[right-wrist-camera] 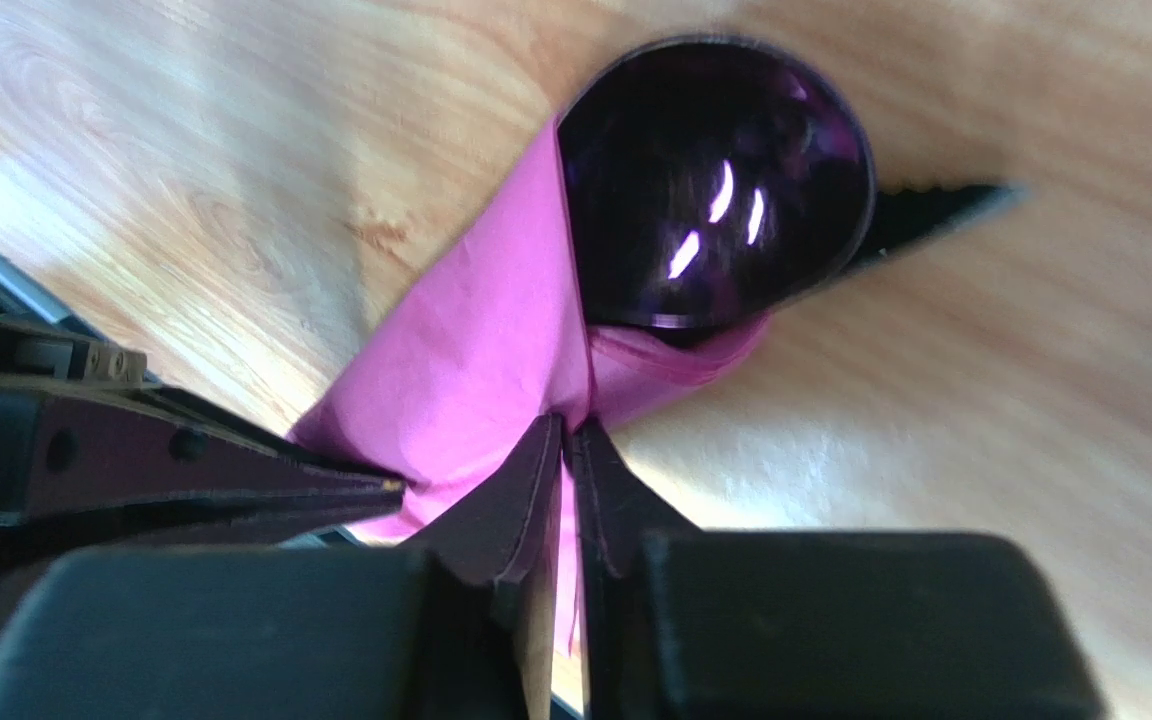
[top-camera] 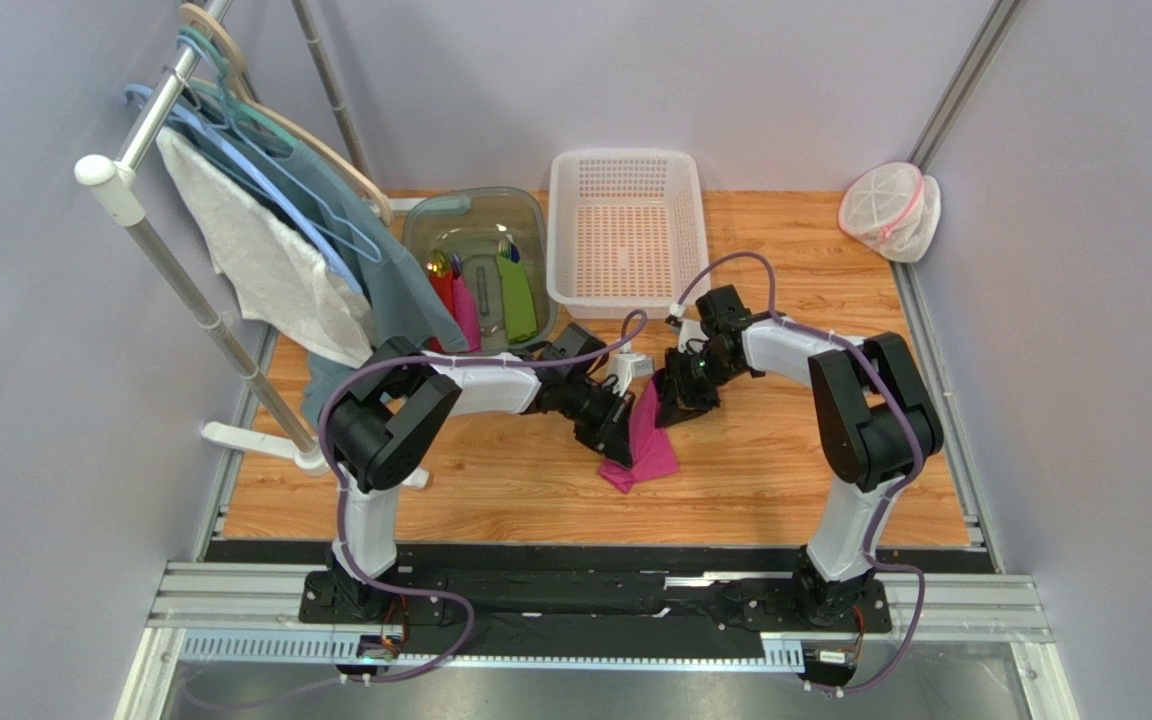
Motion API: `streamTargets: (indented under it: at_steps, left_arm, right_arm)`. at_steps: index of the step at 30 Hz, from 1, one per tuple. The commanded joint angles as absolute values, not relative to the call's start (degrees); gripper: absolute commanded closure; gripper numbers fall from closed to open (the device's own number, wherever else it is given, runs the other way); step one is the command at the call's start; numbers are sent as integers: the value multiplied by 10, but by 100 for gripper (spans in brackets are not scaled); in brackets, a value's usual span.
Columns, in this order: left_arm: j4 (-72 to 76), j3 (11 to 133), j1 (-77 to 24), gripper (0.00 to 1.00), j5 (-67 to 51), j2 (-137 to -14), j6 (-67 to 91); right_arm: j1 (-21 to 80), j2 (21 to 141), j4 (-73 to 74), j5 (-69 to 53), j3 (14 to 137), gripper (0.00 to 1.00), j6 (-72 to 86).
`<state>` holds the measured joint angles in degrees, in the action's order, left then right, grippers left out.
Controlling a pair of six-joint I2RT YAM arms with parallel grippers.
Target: Place the utensils on the paper napkin and roll it up
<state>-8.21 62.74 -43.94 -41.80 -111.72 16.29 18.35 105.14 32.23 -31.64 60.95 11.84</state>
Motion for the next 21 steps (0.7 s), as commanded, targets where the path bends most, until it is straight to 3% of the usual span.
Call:
streamTargets:
  at_steps: [1, 8, 21]
  left_arm:
    - [-79, 609, -436, 96, -392, -1148, 161]
    - [-76, 616, -432, 96, -395, -1153, 169]
    - [-68, 615, -424, 96, -404, -1138, 181]
  right_arm:
    - [184, 982, 358, -279, 636, 87, 94]
    - [189, 911, 367, -336, 635, 85, 116]
    - [221, 960, 291, -332, 558, 88, 135]
